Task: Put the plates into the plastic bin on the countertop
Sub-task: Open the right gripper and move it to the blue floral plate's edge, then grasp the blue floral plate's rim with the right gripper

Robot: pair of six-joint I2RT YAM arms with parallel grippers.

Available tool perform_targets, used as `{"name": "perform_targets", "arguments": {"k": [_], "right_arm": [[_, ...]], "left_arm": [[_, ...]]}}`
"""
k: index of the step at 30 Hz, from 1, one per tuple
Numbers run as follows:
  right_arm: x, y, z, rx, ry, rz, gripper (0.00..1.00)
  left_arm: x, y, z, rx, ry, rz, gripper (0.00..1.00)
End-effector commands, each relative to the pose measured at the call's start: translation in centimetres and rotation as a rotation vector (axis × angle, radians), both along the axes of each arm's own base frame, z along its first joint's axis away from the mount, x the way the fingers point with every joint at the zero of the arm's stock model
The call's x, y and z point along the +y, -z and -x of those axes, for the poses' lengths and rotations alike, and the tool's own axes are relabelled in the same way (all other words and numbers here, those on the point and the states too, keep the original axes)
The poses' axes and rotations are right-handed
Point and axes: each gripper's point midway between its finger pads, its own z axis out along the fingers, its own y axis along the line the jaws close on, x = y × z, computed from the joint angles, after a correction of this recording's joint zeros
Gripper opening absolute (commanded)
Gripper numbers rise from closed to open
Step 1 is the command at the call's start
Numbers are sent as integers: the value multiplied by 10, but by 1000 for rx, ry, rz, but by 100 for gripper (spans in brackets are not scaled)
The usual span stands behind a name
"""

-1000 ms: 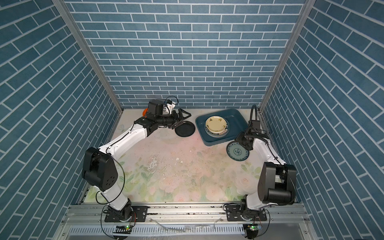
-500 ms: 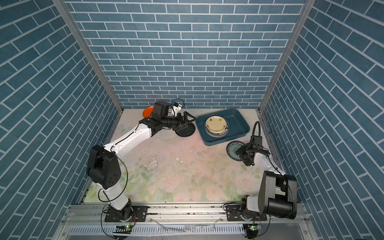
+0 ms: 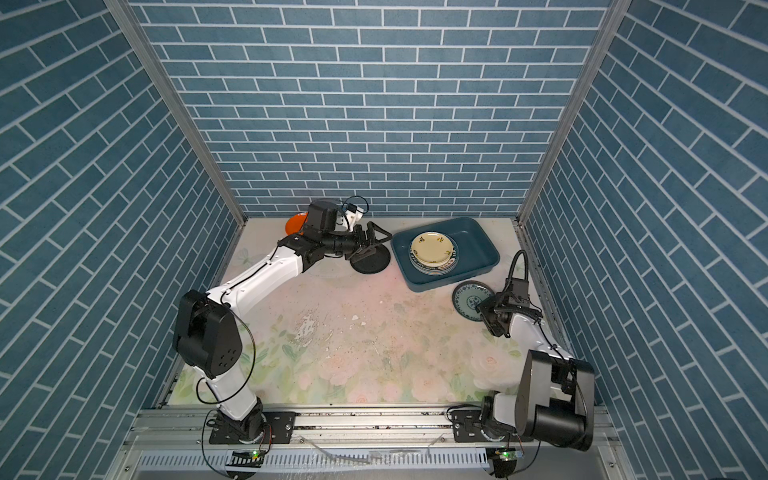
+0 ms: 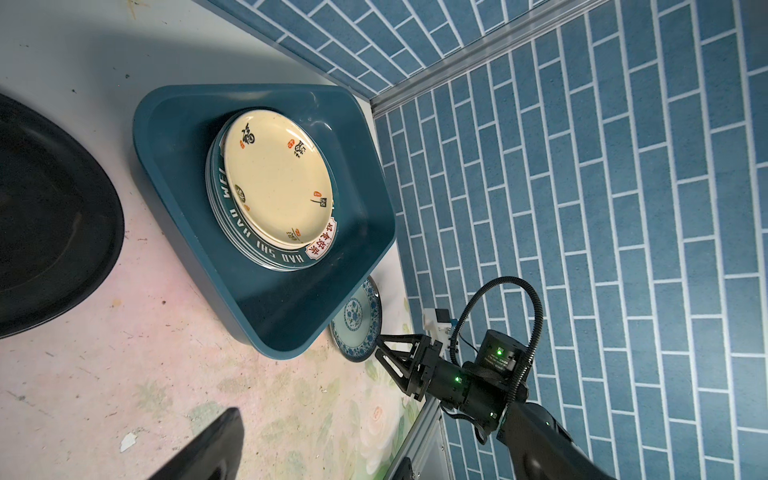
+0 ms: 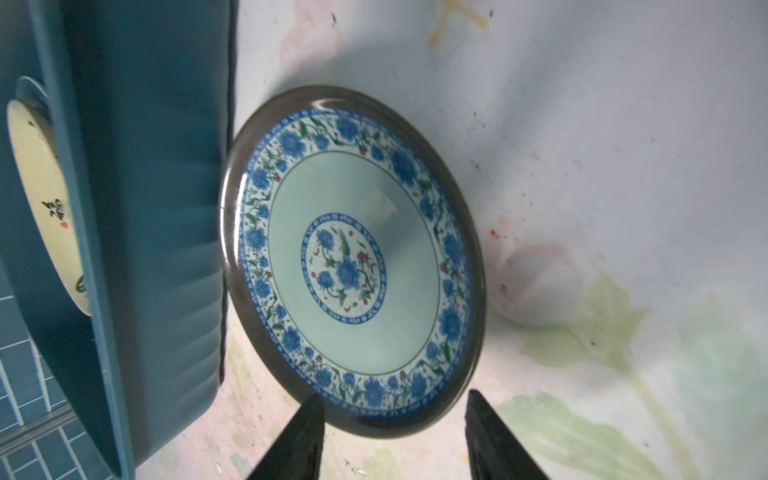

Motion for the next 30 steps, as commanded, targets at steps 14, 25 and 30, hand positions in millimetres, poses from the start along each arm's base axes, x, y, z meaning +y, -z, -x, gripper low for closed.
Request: {"name": "perform_targets", "arguments": {"k": [14, 25, 30], "right_arm": [[-7, 14, 2, 30, 82, -45, 51], [-10, 33, -2, 81, 86, -44, 38], [-10, 33, -4, 85, 87, -42, 28]], "left_arm": [[-5, -6, -4, -23, 12, -1, 100], [0, -6, -2, -28, -4, -14, 100], [3, -6, -1, -30, -11, -19, 100]]}}
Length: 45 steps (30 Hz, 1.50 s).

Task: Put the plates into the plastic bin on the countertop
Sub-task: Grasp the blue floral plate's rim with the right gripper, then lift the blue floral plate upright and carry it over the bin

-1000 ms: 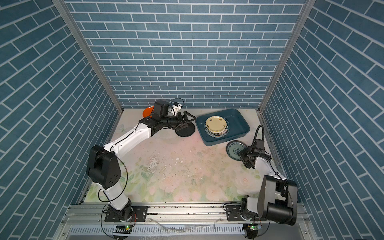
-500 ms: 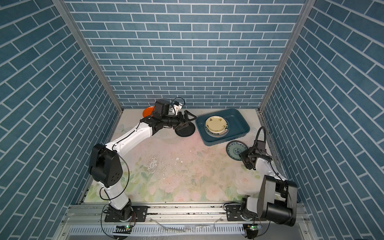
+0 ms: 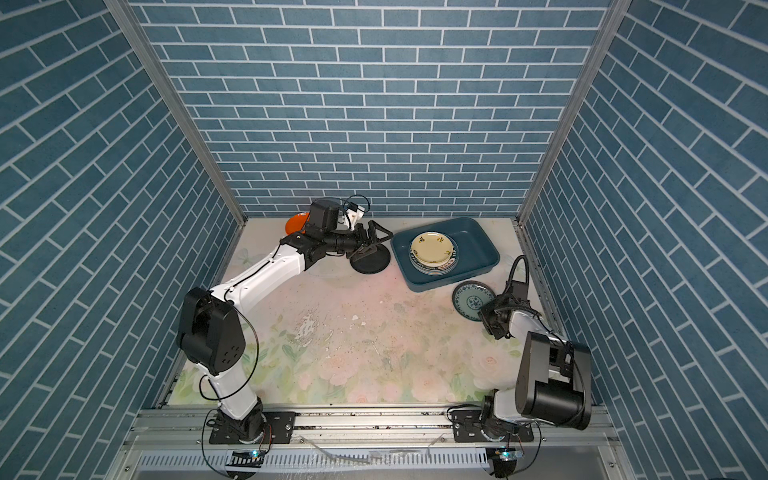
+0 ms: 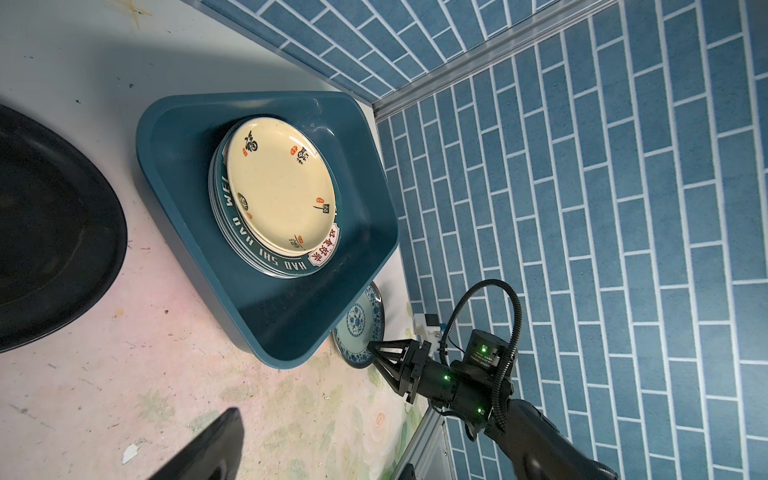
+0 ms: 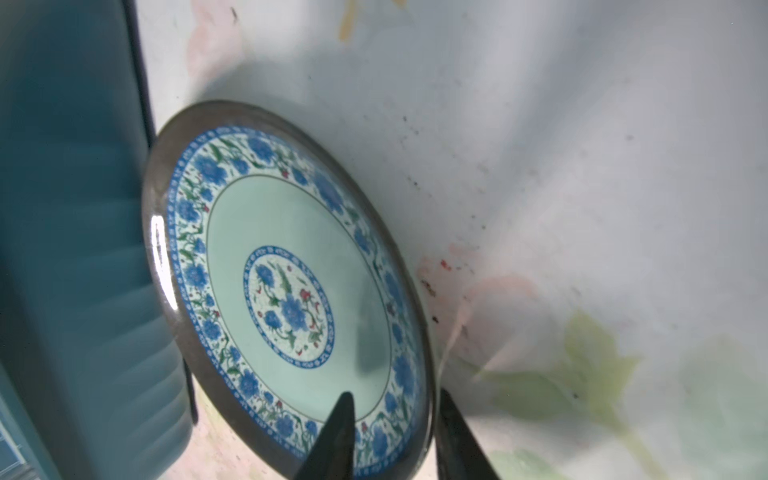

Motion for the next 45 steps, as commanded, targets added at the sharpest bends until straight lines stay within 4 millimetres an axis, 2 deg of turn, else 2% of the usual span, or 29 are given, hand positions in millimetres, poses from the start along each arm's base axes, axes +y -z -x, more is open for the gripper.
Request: {"name": "perform_targets", "arguments": {"k": [1, 6, 9, 16, 30, 34, 37, 41, 45], "right_arm": [[-4, -1, -5, 6, 29, 0, 26], [-7, -10, -4, 4, 37, 18, 12], [-10, -21, -2, -2, 51, 34, 9], [-15, -59, -1, -73, 76, 64, 8], [-23, -132, 21, -179, 89, 158, 8], [-22, -146, 20, -221, 54, 183, 8], [-17, -156, 11, -274, 32, 158, 8], [-8, -173, -12, -358, -20, 116, 7], [1, -180, -37, -382, -81, 96, 7]], "left_arm": [[4, -10, 6, -29, -2, -8, 100], [2, -9, 5, -27, 3, -4, 100], [1, -9, 3, -25, 6, 1, 100], [-6, -11, -2, -21, 31, 11, 100], [-19, -10, -14, -6, 67, 30, 100], [-22, -12, -18, -7, 74, 39, 100], [-22, -13, -19, -10, 75, 42, 100], [-21, -15, -17, -16, 75, 39, 100], [-18, -17, -13, -30, 70, 36, 100]]}}
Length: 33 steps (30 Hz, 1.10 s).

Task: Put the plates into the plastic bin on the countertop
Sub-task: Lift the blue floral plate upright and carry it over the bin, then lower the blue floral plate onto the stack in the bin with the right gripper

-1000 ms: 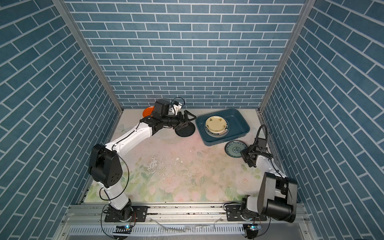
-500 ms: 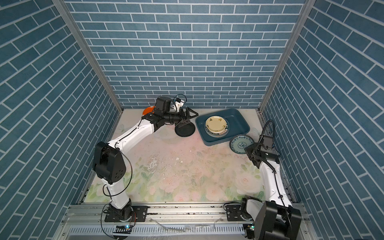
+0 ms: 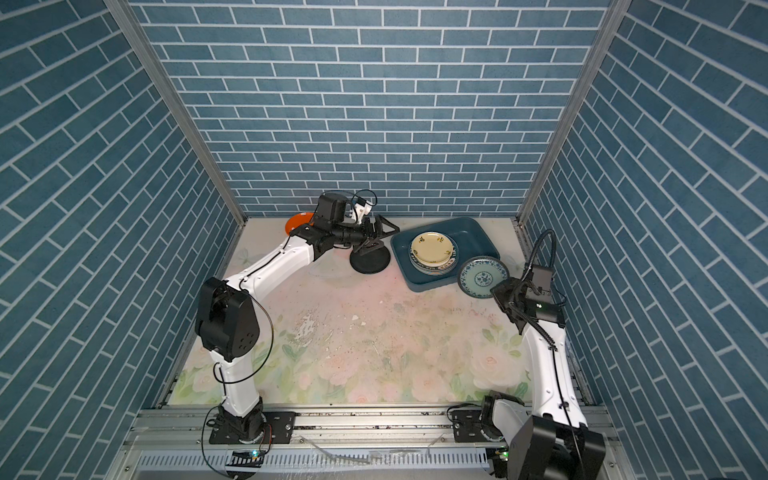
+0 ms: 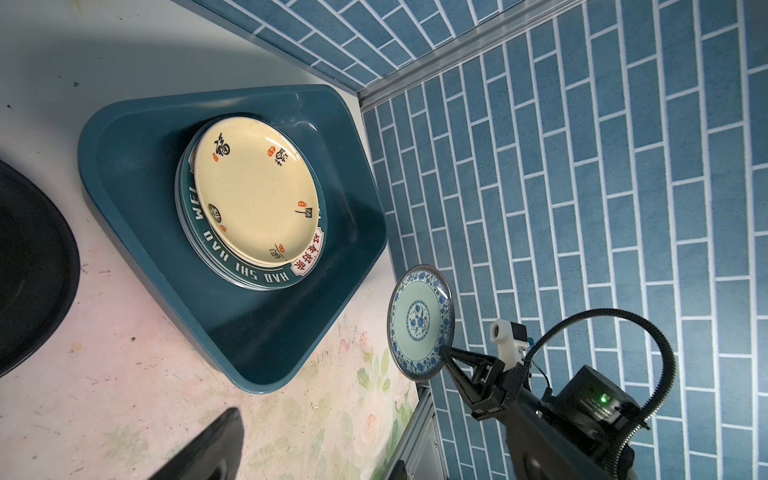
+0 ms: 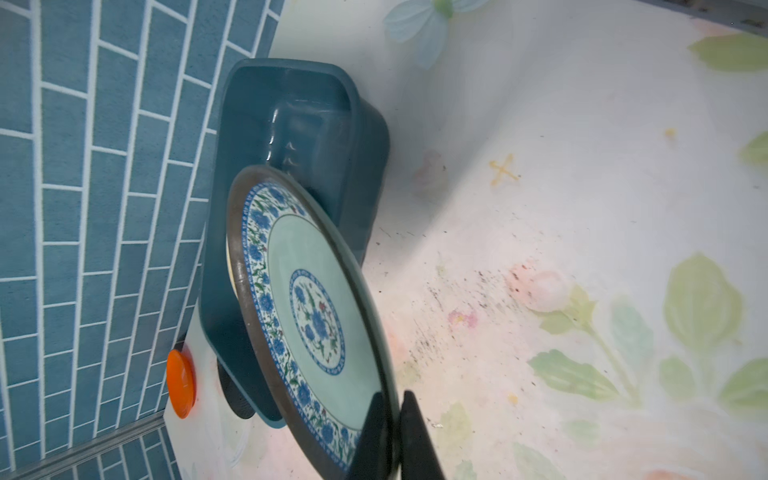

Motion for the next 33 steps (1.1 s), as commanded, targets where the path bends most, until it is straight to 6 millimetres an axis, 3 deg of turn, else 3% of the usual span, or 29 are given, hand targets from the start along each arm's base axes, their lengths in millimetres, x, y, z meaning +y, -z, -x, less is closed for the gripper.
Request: {"name": "perform_targets", "arguments": {"k": [1, 11, 22, 28, 33], "right_arm": [[11, -26, -31, -105, -90, 7, 7], [53, -19, -97, -97, -238, 10, 7], [89, 9, -158, -65, -319, -12, 7], [106, 29, -183, -36, -346, -40, 7], [115, 43, -191, -10, -365, -53, 7]], "left_arm": [[3, -15, 5, -48, 5, 5, 100], [20, -12, 11, -76, -29, -69, 100], [58, -10, 16, -105, -114, -176, 100], [77, -11, 18, -116, -165, -199, 100], [91, -10, 17, -116, -201, -211, 100]]}}
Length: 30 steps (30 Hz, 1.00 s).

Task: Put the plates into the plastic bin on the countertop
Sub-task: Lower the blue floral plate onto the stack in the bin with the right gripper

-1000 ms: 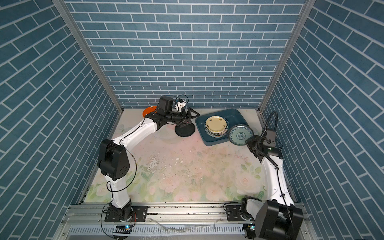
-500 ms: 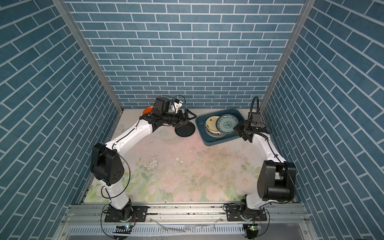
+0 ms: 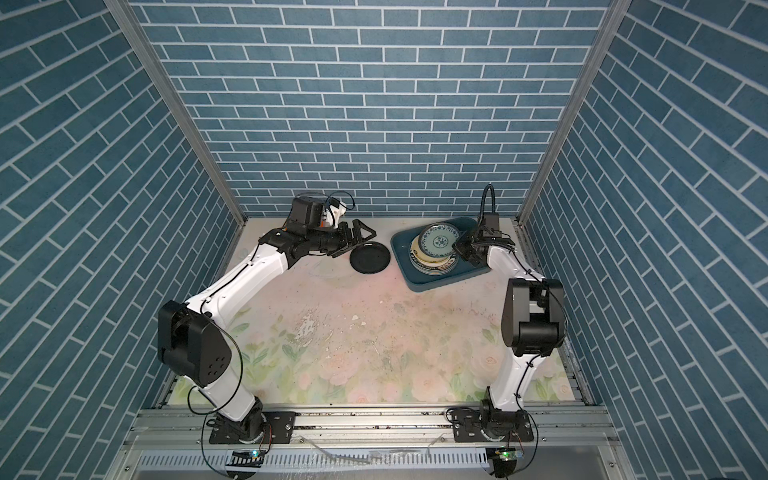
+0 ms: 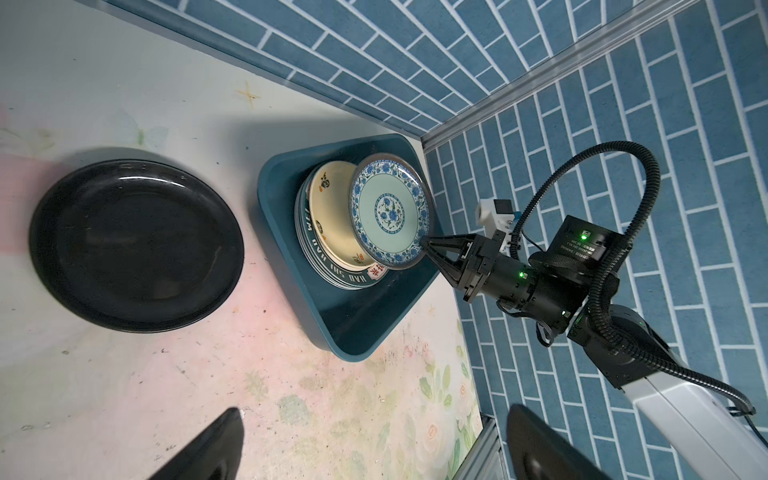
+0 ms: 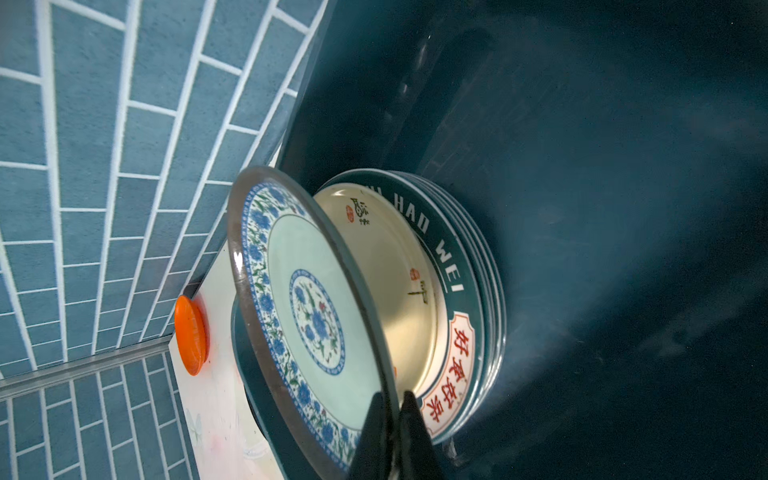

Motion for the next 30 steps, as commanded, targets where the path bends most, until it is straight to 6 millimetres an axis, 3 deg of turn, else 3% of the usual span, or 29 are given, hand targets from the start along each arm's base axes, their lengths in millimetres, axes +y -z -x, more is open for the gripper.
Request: {"name": "perform_targets", "arguments": {"k": [1, 8, 21, 30], "right_arm": [[11, -6, -11, -27, -26, -25, 7], [24, 12, -17, 8, -56, -40, 7], [24, 35, -21, 68, -50, -30, 9], [21, 32, -13, 73, -42, -15, 25]], "left_arm": [[15, -2, 1, -18, -32, -26, 100], [18, 0, -2, -11, -42, -26, 100], [22, 1, 0, -17, -58, -29, 100], [23, 6, -1, -6, -67, -35, 100]]}}
